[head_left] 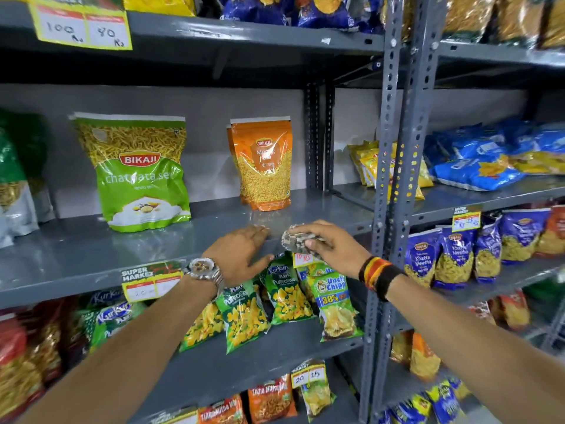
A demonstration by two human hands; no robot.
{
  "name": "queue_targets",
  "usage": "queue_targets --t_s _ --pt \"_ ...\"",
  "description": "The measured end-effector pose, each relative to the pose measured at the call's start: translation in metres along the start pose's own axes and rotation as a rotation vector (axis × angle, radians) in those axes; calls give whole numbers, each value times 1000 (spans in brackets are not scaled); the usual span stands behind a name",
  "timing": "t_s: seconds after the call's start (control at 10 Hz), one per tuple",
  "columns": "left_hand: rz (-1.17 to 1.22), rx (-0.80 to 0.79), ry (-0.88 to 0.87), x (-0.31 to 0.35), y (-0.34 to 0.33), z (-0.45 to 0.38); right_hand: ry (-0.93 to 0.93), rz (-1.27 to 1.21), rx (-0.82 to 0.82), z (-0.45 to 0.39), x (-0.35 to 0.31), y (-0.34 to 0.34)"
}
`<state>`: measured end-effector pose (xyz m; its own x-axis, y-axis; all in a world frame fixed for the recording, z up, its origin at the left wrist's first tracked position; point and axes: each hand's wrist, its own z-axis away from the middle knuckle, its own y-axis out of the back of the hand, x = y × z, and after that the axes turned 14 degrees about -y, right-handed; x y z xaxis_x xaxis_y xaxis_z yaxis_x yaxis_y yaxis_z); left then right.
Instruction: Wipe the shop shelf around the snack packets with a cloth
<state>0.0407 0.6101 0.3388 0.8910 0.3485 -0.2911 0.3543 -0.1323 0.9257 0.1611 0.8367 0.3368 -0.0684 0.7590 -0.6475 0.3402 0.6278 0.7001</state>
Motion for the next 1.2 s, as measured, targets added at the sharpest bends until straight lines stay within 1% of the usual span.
queue_targets --t_s 0.1,0.2,0.3,0.4,0.5,0.6,0.7,0.8,0.9,1.0,1.1,1.2 --pt "24 208 -89 29 -10 42 -55 -113 -21 31 20 -21" --pt "86 308 -99 54 -49 86 -104 -33 -113 41 50 -59" --pt "169 151 31 64 -112 116 -185 50 -216 34 77 -103" --pt "317 -28 233 60 -174 133 -221 151 -308 18 98 -145" --pt "370 -110 430 60 -228 142 -179 214 -371 0 118 -191" --pt "343 -110 540 62 -280 150 -43 307 -423 -13 135 -238" --pt "308 -105 611 60 -312 156 104 419 -454 -11 158 -273" --pt "314 -154 631 60 -327 160 65 416 -376 10 185 -292" --pt "320 -188 637 62 -338 161 6 481 -372 22 196 -304" --pt "311 -204 621 59 -343 162 -16 542 -397 22 193 -311" --pt "344 -261 626 56 -334 164 -43 588 -446 12 182 -305" --pt "311 -252 655 66 -323 156 -112 498 -451 16 164 -294"
